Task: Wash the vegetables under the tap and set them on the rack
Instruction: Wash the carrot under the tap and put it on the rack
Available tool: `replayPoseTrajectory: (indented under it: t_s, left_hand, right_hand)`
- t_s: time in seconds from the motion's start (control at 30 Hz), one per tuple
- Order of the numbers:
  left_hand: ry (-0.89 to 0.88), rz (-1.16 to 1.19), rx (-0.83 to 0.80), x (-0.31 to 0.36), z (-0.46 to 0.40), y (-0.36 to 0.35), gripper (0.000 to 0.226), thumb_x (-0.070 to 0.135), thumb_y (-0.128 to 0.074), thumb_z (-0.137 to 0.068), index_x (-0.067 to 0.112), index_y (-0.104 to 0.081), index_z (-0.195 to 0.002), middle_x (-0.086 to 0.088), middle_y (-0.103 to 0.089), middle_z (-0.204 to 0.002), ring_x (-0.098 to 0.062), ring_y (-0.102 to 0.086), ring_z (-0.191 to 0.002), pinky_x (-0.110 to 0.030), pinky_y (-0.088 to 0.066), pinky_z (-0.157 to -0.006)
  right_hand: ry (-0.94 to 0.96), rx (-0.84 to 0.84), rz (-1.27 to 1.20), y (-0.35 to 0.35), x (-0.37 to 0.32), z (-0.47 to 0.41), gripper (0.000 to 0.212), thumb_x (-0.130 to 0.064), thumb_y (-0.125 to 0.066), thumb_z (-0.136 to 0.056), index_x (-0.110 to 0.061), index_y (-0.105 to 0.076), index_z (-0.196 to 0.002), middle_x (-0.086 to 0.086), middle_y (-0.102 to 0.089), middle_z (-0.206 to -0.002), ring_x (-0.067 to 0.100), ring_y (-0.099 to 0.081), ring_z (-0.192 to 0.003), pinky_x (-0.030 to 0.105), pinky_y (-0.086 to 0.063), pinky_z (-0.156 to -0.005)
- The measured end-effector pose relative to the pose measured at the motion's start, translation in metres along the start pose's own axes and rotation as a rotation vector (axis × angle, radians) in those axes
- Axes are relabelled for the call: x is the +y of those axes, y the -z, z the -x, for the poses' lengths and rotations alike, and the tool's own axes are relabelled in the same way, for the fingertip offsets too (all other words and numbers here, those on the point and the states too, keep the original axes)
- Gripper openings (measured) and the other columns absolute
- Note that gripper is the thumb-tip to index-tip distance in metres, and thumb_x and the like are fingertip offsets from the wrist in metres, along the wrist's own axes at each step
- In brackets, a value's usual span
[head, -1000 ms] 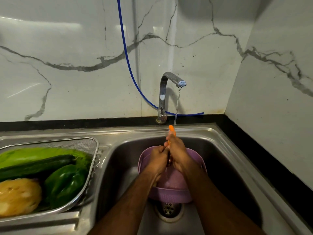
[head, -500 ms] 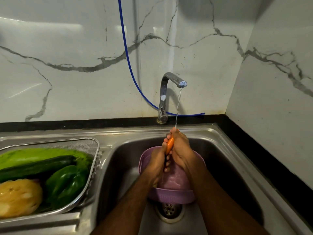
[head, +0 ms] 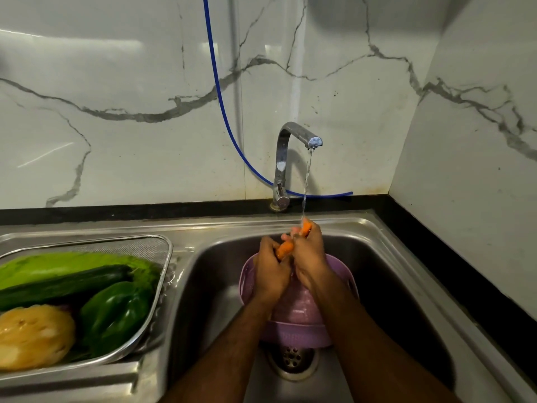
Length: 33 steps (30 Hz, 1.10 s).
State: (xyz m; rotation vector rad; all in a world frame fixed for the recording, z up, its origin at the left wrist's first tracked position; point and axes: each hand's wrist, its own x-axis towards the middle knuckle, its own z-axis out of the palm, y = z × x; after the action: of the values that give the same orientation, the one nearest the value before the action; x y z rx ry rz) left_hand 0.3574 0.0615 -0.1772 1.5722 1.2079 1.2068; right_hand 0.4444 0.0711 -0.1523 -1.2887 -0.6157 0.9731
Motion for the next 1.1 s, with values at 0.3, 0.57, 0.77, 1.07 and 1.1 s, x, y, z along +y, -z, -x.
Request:
replayPoseTrajectory:
  t_s: [0.3,0.57,0.77,1.07,1.1]
  left_hand:
    - [0.155,0.272,-0.181,0.008,-0.001,-0.003,0.016,0.009,-0.055,-0.093,0.014,-0.057,-0.078,-0.005,-0.055,-0.06,-0.014,-0.048,-0.048,-0.023,-0.035,-0.041]
    - [0.341,0.429,-0.321,0.017,-0.001,0.004,0.032,0.017,-0.037,-0.098,0.017,-0.049,-0.068,0.001,-0.043,-0.054,-0.009,-0.03,-0.042,-0.021,-0.019,-0.041]
    - [0.357,0.469,-0.312,0.02,-0.002,0.004,0.039,0.019,-0.032,-0.103,0.017,-0.047,-0.067,0.0,-0.04,-0.053,-0.008,-0.029,-0.042,-0.022,-0.017,-0.041]
    - [0.308,0.454,-0.386,0.02,0.004,-0.003,0.033,0.023,-0.032,-0.108,0.017,-0.05,-0.081,0.002,-0.042,-0.058,-0.009,-0.031,-0.046,-0.02,-0.024,-0.041]
    - [0.323,0.459,-0.368,0.02,0.003,-0.003,0.035,0.025,-0.032,-0.108,0.018,-0.049,-0.079,0.003,-0.042,-0.057,-0.008,-0.03,-0.045,-0.019,-0.023,-0.04]
  right_hand:
    - [-0.004,0.029,-0.081,0.0,-0.004,-0.006,0.033,-0.039,-0.044,-0.109,-0.013,-0.064,-0.107,0.004,-0.064,-0.082,0.015,-0.065,-0.07,0.031,-0.057,-0.065]
    - [-0.04,-0.137,-0.002,0.006,-0.008,-0.006,0.025,-0.027,-0.044,-0.11,-0.019,-0.066,-0.117,0.003,-0.066,-0.09,0.015,-0.063,-0.074,0.031,-0.051,-0.065]
    - [0.001,-0.115,0.034,0.002,-0.003,-0.006,0.025,-0.018,-0.043,-0.11,-0.023,-0.063,-0.125,0.002,-0.07,-0.101,0.017,-0.067,-0.085,0.032,-0.055,-0.069]
    - [-0.074,-0.096,-0.048,0.014,-0.011,-0.012,0.027,-0.031,-0.045,-0.109,-0.015,-0.067,-0.11,0.005,-0.068,-0.089,0.017,-0.066,-0.078,0.03,-0.057,-0.066]
    - [-0.077,-0.156,-0.028,0.015,-0.01,-0.011,0.023,-0.023,-0.045,-0.109,-0.018,-0.067,-0.118,0.005,-0.07,-0.101,0.018,-0.068,-0.086,0.028,-0.057,-0.064]
